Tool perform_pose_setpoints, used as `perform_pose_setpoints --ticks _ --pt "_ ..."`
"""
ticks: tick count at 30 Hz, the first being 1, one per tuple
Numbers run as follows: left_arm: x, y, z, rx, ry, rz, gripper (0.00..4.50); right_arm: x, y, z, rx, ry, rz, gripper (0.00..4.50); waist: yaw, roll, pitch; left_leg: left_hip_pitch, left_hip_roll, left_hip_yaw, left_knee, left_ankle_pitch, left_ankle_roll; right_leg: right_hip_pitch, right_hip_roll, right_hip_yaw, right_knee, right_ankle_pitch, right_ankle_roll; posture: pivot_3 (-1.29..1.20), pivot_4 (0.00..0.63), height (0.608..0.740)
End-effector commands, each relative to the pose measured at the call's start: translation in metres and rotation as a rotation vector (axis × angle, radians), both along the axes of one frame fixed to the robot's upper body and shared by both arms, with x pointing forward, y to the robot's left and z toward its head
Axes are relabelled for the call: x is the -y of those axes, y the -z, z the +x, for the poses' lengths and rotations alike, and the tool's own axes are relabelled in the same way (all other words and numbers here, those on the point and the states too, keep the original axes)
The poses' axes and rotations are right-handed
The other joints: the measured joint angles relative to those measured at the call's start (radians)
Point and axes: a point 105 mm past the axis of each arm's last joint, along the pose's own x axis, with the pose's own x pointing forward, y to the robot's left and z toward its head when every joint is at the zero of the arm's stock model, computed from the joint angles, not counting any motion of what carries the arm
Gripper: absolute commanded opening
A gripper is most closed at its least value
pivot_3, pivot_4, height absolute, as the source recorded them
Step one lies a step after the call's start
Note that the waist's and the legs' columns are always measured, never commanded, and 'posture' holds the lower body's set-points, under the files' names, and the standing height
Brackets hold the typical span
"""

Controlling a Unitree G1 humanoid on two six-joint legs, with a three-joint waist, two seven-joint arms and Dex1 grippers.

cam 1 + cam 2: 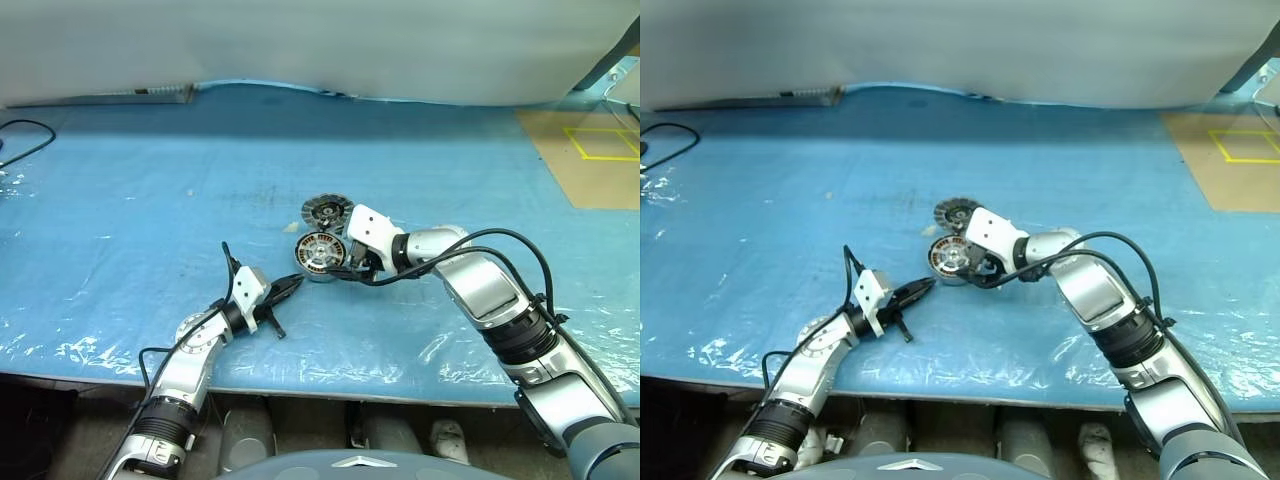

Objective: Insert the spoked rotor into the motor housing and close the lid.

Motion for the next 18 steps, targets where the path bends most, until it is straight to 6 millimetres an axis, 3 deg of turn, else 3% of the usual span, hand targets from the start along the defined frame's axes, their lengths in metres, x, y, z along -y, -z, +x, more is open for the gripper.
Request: perform_pose_setpoints --ticks 1,4,9,13,18 --pt "0.000 -0.011 0.000 0.049 0.001 -0.008 0.00 0.005 -0.012 0.000 0.016 0.010 0.034 2.89 0.000 0.000 0.000 0.000 0.000 0.000 0.000 0.000 0.000 0.000 0.000 0.000 0.000 0.000 0.000 0.00 0.150 0.740" --pt "0.000 -0.011 0.000 0.050 -0.001 -0.008 0.00 0.023 -0.008 0.005 0.002 0.061 0.012 1.76 0.000 0.000 0.000 0.000 0.000 0.000 0.000 0.000 0.000 0.000 0.000 0.000 0.000 0.000 0.000 0.00 0.150 0.740" --pt "-0.001 -0.012 0.000 0.051 0.001 -0.005 0.00 0.060 -0.007 0.037 0.067 0.197 -0.066 0.03 0.000 0.000 0.000 0.000 0.000 0.000 0.001 0.000 0.000 0.000 0.000 0.000 0.000 0.000 0.000 0.00 0.150 0.740" --pt "-0.002 -0.012 0.001 0.051 0.006 -0.002 0.00 0.059 -0.016 0.068 0.144 0.247 -0.029 0.03 -0.016 0.000 0.000 0.001 0.000 0.000 0.002 0.000 0.000 -0.001 0.000 0.000 0.003 0.000 0.000 0.00 0.150 0.740" --pt "-0.002 -0.014 0.001 0.055 0.006 -0.001 0.00 0.039 -0.029 0.100 0.202 0.280 0.080 0.03 -0.028 0.000 0.000 -0.001 0.000 0.000 0.004 0.000 0.000 -0.003 0.000 0.000 0.006 0.000 -0.001 0.00 0.150 0.740"
